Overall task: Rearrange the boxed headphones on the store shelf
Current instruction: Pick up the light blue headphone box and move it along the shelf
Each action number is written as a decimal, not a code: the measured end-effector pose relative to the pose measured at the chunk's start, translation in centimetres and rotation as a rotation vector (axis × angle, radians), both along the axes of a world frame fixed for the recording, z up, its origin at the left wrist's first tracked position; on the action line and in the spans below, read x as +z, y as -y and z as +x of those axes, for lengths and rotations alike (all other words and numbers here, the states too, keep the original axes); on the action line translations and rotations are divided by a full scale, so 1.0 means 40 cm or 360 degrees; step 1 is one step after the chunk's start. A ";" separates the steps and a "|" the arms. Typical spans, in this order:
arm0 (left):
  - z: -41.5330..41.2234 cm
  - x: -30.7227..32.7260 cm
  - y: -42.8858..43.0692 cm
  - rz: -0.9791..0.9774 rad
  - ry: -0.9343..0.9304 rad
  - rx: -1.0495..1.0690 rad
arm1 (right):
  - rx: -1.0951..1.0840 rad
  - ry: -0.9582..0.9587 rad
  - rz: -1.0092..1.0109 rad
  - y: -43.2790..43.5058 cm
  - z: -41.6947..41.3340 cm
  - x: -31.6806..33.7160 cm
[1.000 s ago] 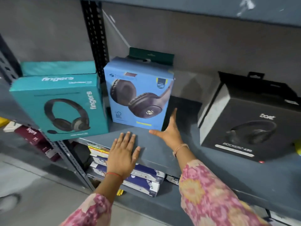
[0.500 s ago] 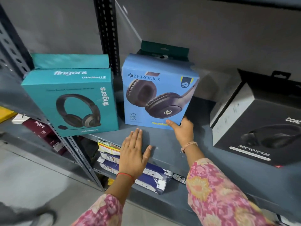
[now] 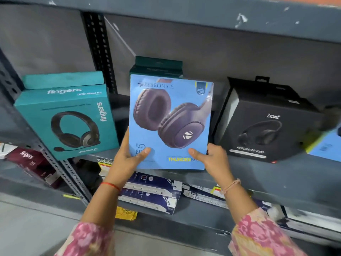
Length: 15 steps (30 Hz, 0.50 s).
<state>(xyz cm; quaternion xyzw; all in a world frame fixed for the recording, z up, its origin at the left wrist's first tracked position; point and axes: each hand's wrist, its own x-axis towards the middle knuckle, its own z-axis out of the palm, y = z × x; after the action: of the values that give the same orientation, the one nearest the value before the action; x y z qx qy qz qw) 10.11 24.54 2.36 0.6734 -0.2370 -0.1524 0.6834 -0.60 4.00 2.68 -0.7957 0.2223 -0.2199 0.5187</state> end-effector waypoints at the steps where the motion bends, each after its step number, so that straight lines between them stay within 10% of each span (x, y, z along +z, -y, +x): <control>1: -0.007 0.010 -0.005 -0.0009 -0.0001 -0.0003 | 0.0009 -0.0001 0.0011 -0.003 -0.004 0.005; 15: -0.289 -0.025 0.077 0.0049 0.0140 0.0153 | -0.0103 0.0042 -0.0089 0.063 -0.297 -0.042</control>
<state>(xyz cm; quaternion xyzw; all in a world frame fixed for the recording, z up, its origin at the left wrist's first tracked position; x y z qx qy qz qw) -1.44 21.46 1.37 0.7005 -0.2318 -0.0932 0.6685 -12.49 1.47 0.99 -0.7994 0.2347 -0.2532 0.4917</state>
